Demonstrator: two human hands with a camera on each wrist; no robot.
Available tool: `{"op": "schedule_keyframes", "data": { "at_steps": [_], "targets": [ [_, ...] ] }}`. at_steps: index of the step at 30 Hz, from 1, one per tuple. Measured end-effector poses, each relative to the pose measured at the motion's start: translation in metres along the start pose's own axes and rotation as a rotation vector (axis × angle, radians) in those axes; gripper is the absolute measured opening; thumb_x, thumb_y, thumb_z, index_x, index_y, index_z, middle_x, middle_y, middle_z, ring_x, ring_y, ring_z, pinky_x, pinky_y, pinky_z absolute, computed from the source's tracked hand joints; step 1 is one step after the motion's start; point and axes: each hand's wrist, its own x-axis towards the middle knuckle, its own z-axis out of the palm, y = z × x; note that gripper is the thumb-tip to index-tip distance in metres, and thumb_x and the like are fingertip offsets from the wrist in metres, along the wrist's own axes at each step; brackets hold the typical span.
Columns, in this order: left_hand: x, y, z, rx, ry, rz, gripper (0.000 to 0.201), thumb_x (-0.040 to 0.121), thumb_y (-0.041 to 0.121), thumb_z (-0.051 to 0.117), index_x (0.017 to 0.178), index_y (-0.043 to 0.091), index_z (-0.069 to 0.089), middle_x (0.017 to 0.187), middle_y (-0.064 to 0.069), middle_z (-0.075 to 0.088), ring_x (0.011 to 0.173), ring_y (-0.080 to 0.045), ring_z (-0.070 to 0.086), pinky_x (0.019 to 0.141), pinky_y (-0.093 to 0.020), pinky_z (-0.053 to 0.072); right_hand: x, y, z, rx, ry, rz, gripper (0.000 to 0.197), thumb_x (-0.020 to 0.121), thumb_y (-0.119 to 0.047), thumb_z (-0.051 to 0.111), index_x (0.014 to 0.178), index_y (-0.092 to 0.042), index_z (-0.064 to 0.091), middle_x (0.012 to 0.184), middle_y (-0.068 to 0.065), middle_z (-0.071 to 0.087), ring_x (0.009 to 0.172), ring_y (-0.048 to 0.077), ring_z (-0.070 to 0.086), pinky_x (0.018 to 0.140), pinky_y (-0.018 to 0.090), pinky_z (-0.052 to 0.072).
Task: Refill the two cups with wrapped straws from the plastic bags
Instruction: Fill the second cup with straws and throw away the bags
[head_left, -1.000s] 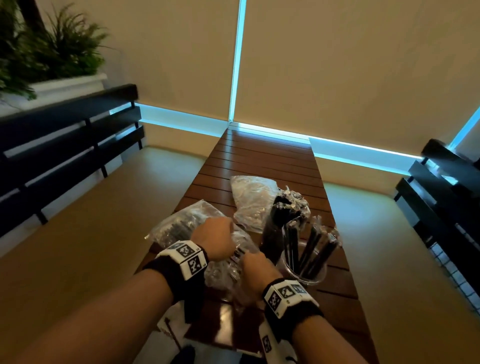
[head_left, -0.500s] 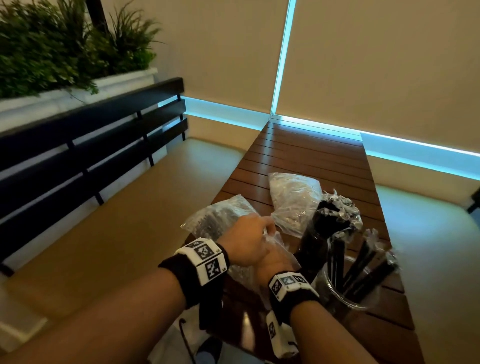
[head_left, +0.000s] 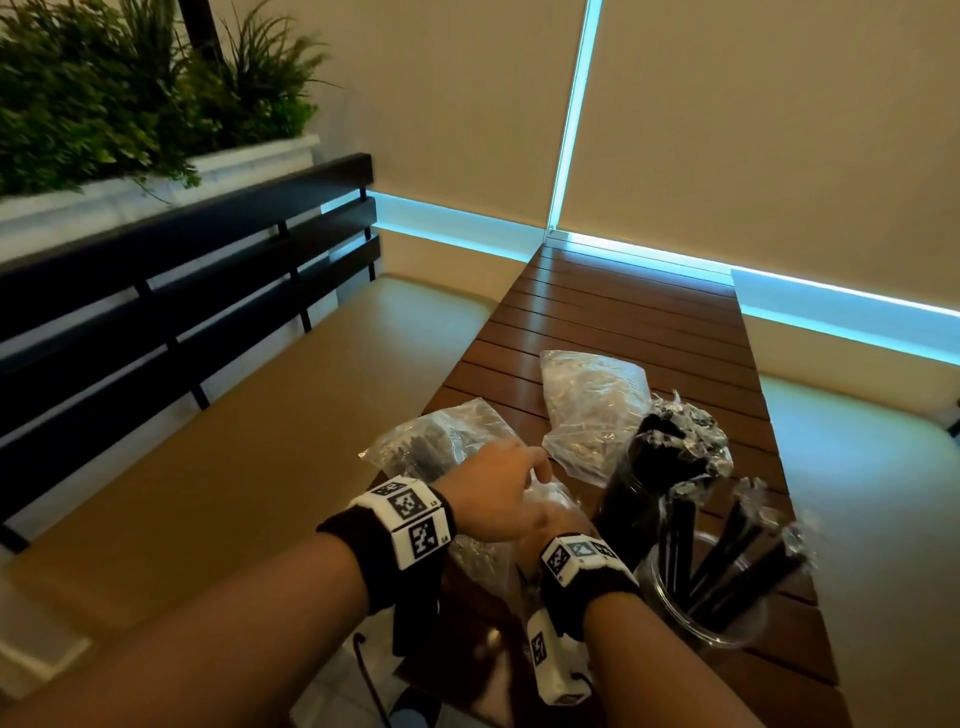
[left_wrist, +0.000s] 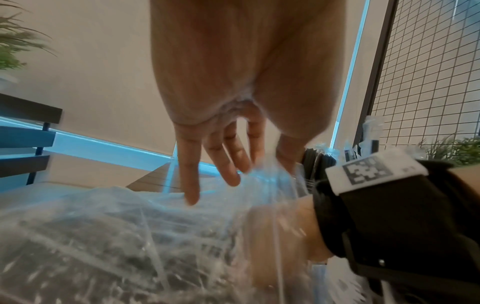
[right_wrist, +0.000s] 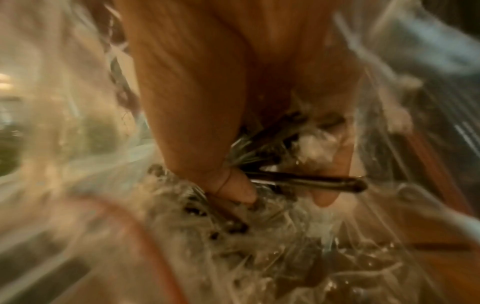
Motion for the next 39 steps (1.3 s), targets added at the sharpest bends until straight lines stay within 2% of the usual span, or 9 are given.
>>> {"op": "schedule_keyframes", "data": {
  "at_steps": [1, 3, 8, 15, 20, 27, 32, 34, 39],
  "targets": [
    [-0.002, -0.002, -0.002, 0.053, -0.096, -0.023, 0.065, 0.084, 0.043, 0.071, 0.139, 0.023, 0.044, 0.133, -0.004, 0.042, 0.12, -0.022, 0.051, 0.1, -0.037, 0.049, -0.003, -0.002, 0.0, -0.025, -0.009, -0.005, 0.043, 0.097, -0.026, 0.059, 0.134, -0.009, 0.047, 0.087, -0.01, 0.04, 0.083, -0.005, 0.041, 0.07, 0.004, 0.041],
    [-0.006, -0.009, -0.004, 0.18, -0.253, -0.078, 0.09, 0.08, 0.049, 0.074, 0.151, 0.026, 0.023, 0.148, -0.006, 0.025, 0.132, -0.028, 0.042, 0.107, -0.039, 0.045, 0.002, 0.005, 0.004, -0.195, -0.002, -0.008, 0.057, 0.091, -0.034, 0.064, 0.136, -0.005, 0.044, 0.121, 0.007, 0.052, 0.121, 0.014, 0.049, 0.096, 0.018, 0.042],
    [0.0, -0.032, 0.002, 0.112, -0.228, -0.119, 0.061, 0.094, 0.033, 0.057, 0.149, 0.026, 0.032, 0.149, -0.01, 0.03, 0.128, -0.029, 0.049, 0.107, -0.04, 0.045, -0.007, 0.009, -0.011, -0.198, 0.128, -0.153, 0.041, 0.098, -0.037, 0.047, 0.134, -0.018, 0.054, 0.137, 0.004, 0.054, 0.13, 0.027, 0.048, 0.104, 0.035, 0.037],
    [0.021, -0.026, -0.001, 0.076, 0.023, -0.095, 0.037, 0.099, 0.019, 0.043, 0.133, 0.011, 0.056, 0.132, -0.015, 0.06, 0.117, -0.029, 0.057, 0.093, -0.032, 0.044, -0.041, 0.016, -0.036, -0.158, 0.083, -0.035, 0.028, 0.092, -0.024, 0.059, 0.115, -0.009, 0.063, 0.118, 0.013, 0.064, 0.106, 0.032, 0.062, 0.085, 0.036, 0.053],
    [0.017, -0.02, 0.003, 0.17, 0.043, -0.14, 0.06, 0.085, 0.038, 0.053, 0.141, 0.018, 0.046, 0.142, -0.012, 0.046, 0.127, -0.031, 0.048, 0.105, -0.045, 0.042, -0.071, 0.029, -0.06, -0.205, 0.039, 0.041, 0.034, 0.095, -0.026, 0.055, 0.122, -0.008, 0.061, 0.123, 0.01, 0.064, 0.11, 0.029, 0.063, 0.082, 0.031, 0.049],
    [0.004, 0.008, 0.028, 0.552, -0.108, 0.363, 0.108, 0.067, 0.046, 0.075, 0.155, 0.024, 0.016, 0.156, 0.0, 0.025, 0.142, -0.022, 0.028, 0.119, -0.054, 0.016, -0.1, 0.035, -0.063, -0.147, 0.027, -0.054, 0.034, 0.098, -0.025, 0.049, 0.126, -0.007, 0.057, 0.124, 0.015, 0.061, 0.098, 0.031, 0.058, 0.077, 0.03, 0.04],
    [0.011, 0.014, 0.041, 0.187, 0.083, 0.306, 0.05, 0.078, 0.025, 0.071, 0.126, 0.019, 0.059, 0.127, -0.004, 0.06, 0.117, -0.025, 0.056, 0.1, -0.04, 0.045, -0.097, 0.026, -0.057, -0.089, 0.1, -0.072, 0.03, 0.093, -0.022, 0.06, 0.117, -0.005, 0.065, 0.114, 0.014, 0.065, 0.102, 0.03, 0.064, 0.075, 0.03, 0.046],
    [0.014, 0.015, 0.038, 0.097, 0.087, 0.318, 0.034, 0.079, 0.019, 0.069, 0.113, 0.019, 0.066, 0.113, -0.005, 0.068, 0.102, -0.025, 0.064, 0.087, -0.037, 0.052, -0.099, 0.026, -0.062, -0.009, 0.167, -0.044, 0.024, 0.088, -0.023, 0.067, 0.103, -0.004, 0.068, 0.098, 0.012, 0.067, 0.084, 0.023, 0.064, 0.067, 0.027, 0.051],
    [0.019, 0.001, 0.037, -0.064, 0.158, 0.368, 0.029, 0.082, 0.019, 0.062, 0.11, 0.022, 0.07, 0.103, 0.0, 0.073, 0.087, -0.013, 0.065, 0.077, -0.03, 0.052, -0.099, 0.035, -0.059, 0.445, 0.284, -0.044, 0.059, 0.077, -0.063, 0.064, 0.11, -0.014, 0.064, 0.102, 0.009, 0.07, 0.089, 0.024, 0.07, 0.08, 0.042, 0.061]
  ]
}}
